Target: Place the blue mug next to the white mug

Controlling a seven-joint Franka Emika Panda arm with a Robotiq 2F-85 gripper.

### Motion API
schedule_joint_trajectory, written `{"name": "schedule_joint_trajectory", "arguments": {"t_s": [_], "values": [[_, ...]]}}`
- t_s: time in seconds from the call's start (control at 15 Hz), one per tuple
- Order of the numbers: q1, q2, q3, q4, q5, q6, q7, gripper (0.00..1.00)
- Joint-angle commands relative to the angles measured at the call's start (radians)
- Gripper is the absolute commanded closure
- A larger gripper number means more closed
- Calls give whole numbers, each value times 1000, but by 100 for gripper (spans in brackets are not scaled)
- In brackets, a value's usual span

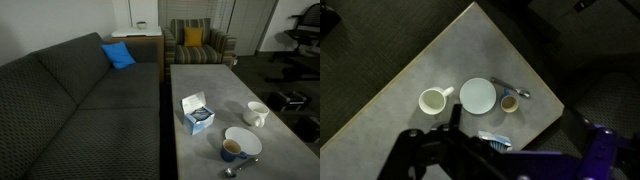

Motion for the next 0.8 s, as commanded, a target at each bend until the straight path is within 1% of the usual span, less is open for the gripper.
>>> {"name": "schedule_joint_trajectory", "arguments": {"t_s": [0.0,0.07,0.13,0.2,0.4,0.6,0.73], "values": [[-11,127,35,118,10,-29,-55,0],[-22,147,50,142,62,-52,-142,0],[-25,158,54,159,56,-73,-147,0],[-19,112,52,95,31,-23,-84,0],[-21,153,58,137,33,-41,-111,0],[-20,131,57,114,27,-18,-96,0],[-13,155,61,131,14,-13,-80,0]]}}
